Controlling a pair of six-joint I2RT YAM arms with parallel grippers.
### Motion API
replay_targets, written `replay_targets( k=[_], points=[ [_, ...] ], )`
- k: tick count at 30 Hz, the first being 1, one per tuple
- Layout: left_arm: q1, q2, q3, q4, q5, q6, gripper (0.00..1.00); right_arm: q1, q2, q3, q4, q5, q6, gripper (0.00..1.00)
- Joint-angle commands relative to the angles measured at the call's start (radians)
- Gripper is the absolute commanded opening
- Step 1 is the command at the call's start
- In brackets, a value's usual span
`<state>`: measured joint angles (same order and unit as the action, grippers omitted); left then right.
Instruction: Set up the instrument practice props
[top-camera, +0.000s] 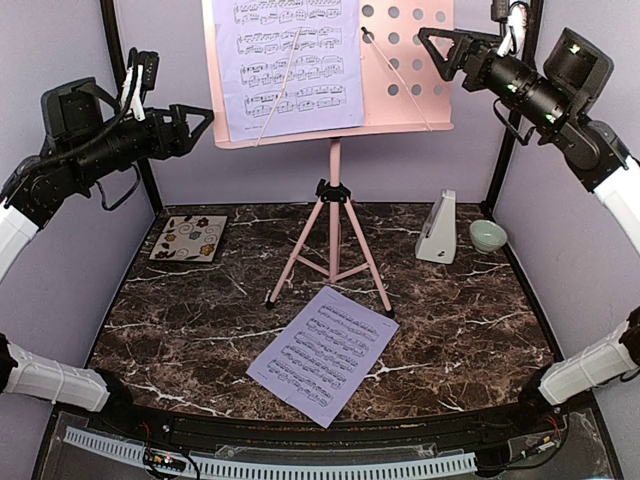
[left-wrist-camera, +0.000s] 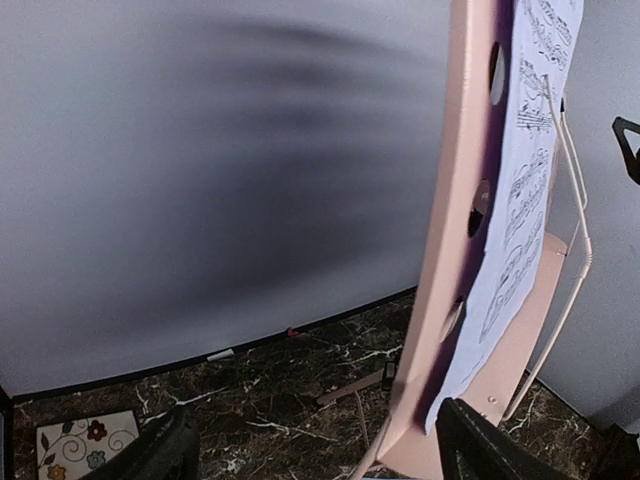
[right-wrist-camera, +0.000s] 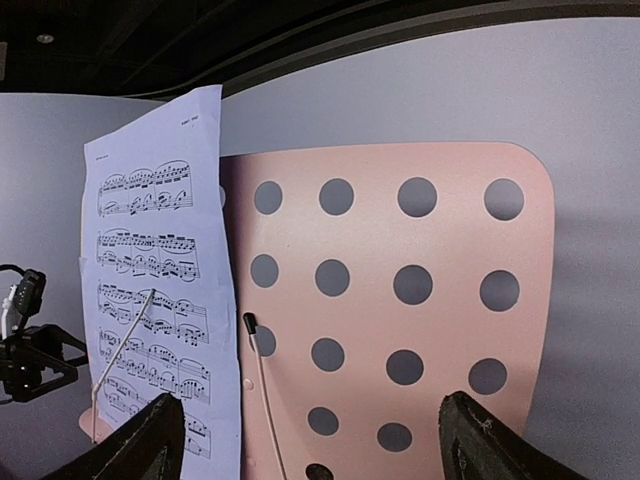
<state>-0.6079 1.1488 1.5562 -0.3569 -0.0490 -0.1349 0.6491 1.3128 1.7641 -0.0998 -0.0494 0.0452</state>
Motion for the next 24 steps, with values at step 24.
replay_targets(
  k=[24],
  points=[
    [0.195,0.218,-0.614,0.260,0.618,0.042,0.83,-0.044,-0.422,-0.906,-0.010,0.042,0.417,0.77]
  ],
)
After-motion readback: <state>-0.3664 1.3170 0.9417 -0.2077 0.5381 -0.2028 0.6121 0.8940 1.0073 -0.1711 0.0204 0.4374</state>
